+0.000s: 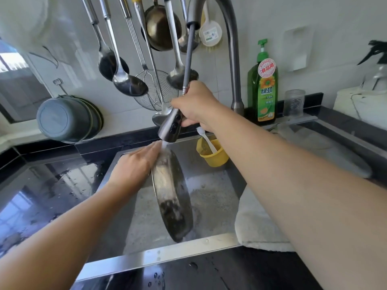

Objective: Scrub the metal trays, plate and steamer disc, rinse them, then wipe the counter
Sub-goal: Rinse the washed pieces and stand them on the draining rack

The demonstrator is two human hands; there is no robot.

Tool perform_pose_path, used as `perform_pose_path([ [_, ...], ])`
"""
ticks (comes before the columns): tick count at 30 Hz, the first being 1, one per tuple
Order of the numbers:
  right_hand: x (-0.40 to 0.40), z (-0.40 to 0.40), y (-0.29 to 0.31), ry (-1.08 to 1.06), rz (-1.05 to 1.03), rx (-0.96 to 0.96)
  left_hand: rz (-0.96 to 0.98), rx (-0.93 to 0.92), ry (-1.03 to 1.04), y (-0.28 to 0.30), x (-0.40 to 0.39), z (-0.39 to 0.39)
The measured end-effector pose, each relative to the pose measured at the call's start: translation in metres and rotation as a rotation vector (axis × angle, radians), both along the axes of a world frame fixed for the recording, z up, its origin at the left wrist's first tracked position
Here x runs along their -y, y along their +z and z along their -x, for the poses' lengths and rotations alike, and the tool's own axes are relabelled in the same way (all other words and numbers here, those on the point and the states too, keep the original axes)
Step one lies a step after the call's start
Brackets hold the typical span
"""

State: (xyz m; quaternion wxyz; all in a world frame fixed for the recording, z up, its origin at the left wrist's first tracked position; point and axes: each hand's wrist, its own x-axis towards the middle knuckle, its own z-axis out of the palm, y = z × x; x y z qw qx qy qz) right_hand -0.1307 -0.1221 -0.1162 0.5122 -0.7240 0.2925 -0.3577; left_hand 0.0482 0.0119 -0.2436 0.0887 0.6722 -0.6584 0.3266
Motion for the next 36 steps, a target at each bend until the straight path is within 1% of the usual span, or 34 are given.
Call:
perform_pose_path([
  [4, 0.008, -0.007, -0.007, -0.08, 0.07, -0.032, 0.044, -0.007, -0.048, 0.002, -0.009, 0.002],
  [11, 0.013, -0.017, -0.01, -0.143, 0.137, -0.066, -0.002, -0.034, -0.085, 0.002, -0.012, 0.002],
  [15, 0.013, -0.013, -0.008, -0.062, 0.078, -0.045, -0.017, -0.015, -0.078, 0.0, -0.007, 0.0],
  [20, 0.007, -0.004, -0.002, 0.044, 0.028, -0.029, -0.07, -0.084, -0.038, -0.001, 0.006, -0.001],
  [22, 0.007, 0.002, 0.0, 0.061, 0.028, -0.044, -0.09, -0.099, -0.004, 0.001, 0.013, 0.0],
  [25, 0.009, 0.014, 0.002, 0.091, 0.036, -0.094, -0.043, -0.133, 0.046, 0.005, 0.02, 0.004],
  [26, 0.009, 0.018, 0.004, 0.106, 0.037, -0.112, -0.053, -0.141, 0.072, 0.008, 0.021, 0.006],
  [29, 0.009, 0.026, 0.009, 0.161, 0.023, -0.14, -0.079, -0.117, 0.085, 0.014, 0.023, 0.015],
  [31, 0.005, 0.024, 0.013, 0.187, 0.006, -0.141, -0.137, -0.103, 0.112, 0.015, 0.028, 0.022],
  [33, 0.0, 0.019, 0.015, 0.2, -0.009, -0.121, -0.239, -0.071, 0.232, 0.015, 0.033, 0.025],
  [34, -0.002, 0.016, 0.016, 0.203, -0.019, -0.105, -0.281, -0.058, 0.257, 0.015, 0.034, 0.026],
  [36, -0.004, 0.008, 0.014, 0.187, -0.027, -0.086, -0.304, -0.047, 0.157, 0.01, 0.034, 0.023],
])
